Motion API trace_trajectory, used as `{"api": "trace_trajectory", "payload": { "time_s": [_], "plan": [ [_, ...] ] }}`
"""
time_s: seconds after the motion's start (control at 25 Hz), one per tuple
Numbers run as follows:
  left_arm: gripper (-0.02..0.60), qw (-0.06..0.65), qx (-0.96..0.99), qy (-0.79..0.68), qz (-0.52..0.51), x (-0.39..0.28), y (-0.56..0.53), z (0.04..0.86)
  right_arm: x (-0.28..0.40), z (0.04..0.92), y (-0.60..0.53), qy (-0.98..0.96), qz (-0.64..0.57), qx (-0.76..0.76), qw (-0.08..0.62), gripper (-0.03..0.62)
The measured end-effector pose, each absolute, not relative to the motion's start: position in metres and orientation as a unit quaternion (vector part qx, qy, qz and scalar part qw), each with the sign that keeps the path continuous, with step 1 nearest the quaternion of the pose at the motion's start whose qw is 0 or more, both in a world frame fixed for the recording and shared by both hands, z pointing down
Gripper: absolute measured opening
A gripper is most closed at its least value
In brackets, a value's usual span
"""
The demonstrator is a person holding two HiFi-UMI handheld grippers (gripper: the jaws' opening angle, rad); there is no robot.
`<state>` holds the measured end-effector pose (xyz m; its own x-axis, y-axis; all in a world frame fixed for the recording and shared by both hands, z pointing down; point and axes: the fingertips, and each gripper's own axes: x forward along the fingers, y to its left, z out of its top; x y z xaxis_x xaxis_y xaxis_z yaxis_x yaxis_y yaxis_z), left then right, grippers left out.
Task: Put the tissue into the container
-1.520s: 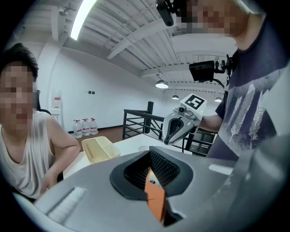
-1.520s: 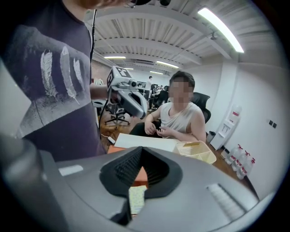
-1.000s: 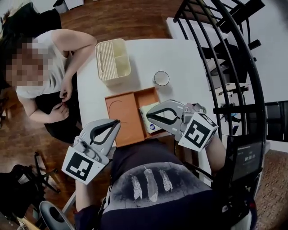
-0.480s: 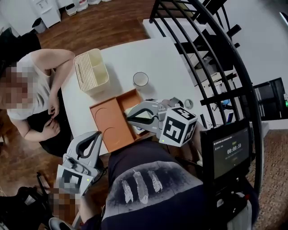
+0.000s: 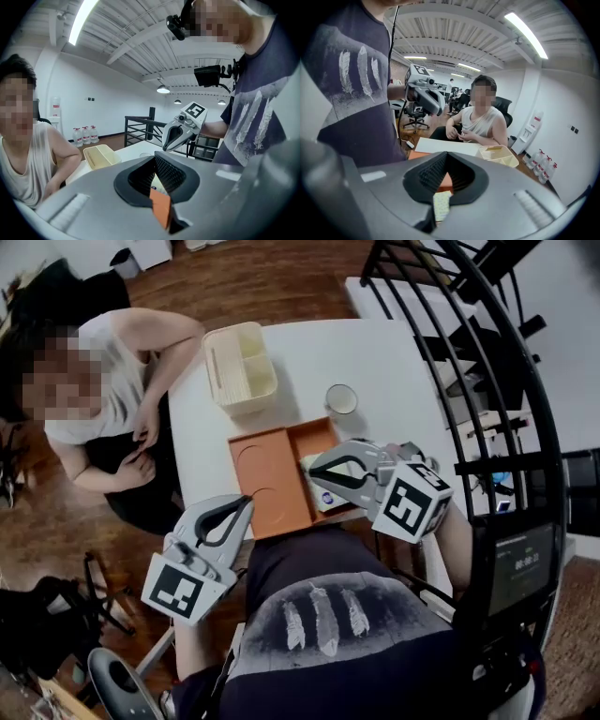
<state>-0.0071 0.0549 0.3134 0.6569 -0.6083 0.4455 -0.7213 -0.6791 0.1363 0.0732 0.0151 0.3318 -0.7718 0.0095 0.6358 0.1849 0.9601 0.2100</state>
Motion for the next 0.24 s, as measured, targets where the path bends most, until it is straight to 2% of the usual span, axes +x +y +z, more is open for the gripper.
{"api": "trace_trajectory", "payload": {
  "time_s": [0.08, 0.24],
  "plan": [
    [0.014, 0.141, 0.910, -0.359, 0.154, 0.000, 0.041, 0.318, 0.081, 0.341, 0.008, -0.929, -0.131, -0.025, 0.346, 0.003],
    [0.014, 0.102, 0.917, -0.367, 0.113, -0.030, 0.027, 0.327, 0.046, 0.376, 0.002, -0.937, -0.117, -0.011, 0.329, 0.003]
  ]
}}
